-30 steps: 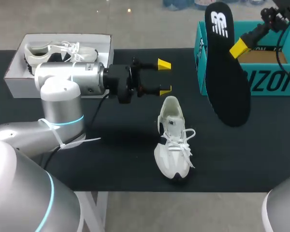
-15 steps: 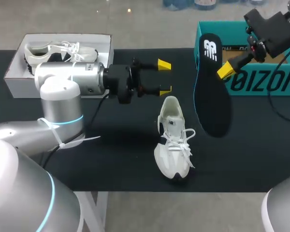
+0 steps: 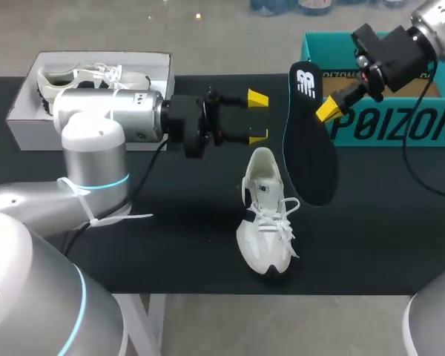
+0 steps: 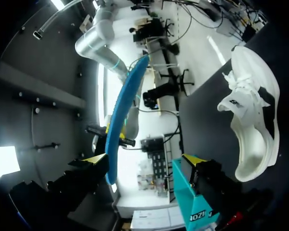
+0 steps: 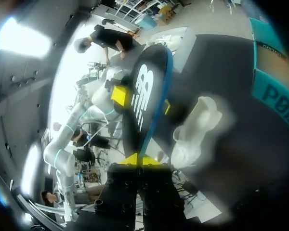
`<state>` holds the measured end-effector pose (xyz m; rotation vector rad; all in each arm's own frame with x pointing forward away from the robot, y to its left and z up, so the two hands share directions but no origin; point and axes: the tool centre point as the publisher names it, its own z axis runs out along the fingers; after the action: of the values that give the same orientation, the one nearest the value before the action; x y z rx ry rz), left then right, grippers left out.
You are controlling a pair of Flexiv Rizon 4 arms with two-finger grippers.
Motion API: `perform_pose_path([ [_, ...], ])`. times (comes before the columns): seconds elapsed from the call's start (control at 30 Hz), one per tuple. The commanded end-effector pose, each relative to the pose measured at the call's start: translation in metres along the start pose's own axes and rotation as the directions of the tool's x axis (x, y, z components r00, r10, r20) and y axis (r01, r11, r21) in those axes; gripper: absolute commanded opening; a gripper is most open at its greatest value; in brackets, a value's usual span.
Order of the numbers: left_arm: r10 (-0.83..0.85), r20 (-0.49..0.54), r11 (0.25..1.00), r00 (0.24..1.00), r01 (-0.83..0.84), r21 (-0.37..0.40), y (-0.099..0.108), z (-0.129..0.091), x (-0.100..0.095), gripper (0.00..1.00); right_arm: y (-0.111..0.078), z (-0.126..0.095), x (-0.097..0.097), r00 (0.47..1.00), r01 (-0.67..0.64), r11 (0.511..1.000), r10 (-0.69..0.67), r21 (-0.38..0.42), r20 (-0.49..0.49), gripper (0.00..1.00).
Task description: Take the shoe out of the shoebox, open the shoe tongue, remove and reinsert the insole, then place the shoe into the shoebox
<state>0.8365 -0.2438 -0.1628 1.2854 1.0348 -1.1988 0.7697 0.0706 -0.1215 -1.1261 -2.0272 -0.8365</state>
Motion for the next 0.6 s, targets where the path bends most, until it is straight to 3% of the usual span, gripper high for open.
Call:
perform_pose_path([
  [0.03, 0.004, -0.008, 1.0, 1.0, -0.004, -0.008, -0.006, 0.0, -0.004, 1.0, 0.014, 0.01, -0.006, 1.0, -0.004, 0.999, 0.005, 0.044, -0.018, 0.0],
  [0.6, 0.007, -0.035, 1.0, 0.999, -0.007, -0.021, -0.016, -0.003, -0.003, 1.0, 0.048, 0.039, -0.015, 0.999, -0.02, 0.994, 0.023, 0.104, -0.028, 0.0],
])
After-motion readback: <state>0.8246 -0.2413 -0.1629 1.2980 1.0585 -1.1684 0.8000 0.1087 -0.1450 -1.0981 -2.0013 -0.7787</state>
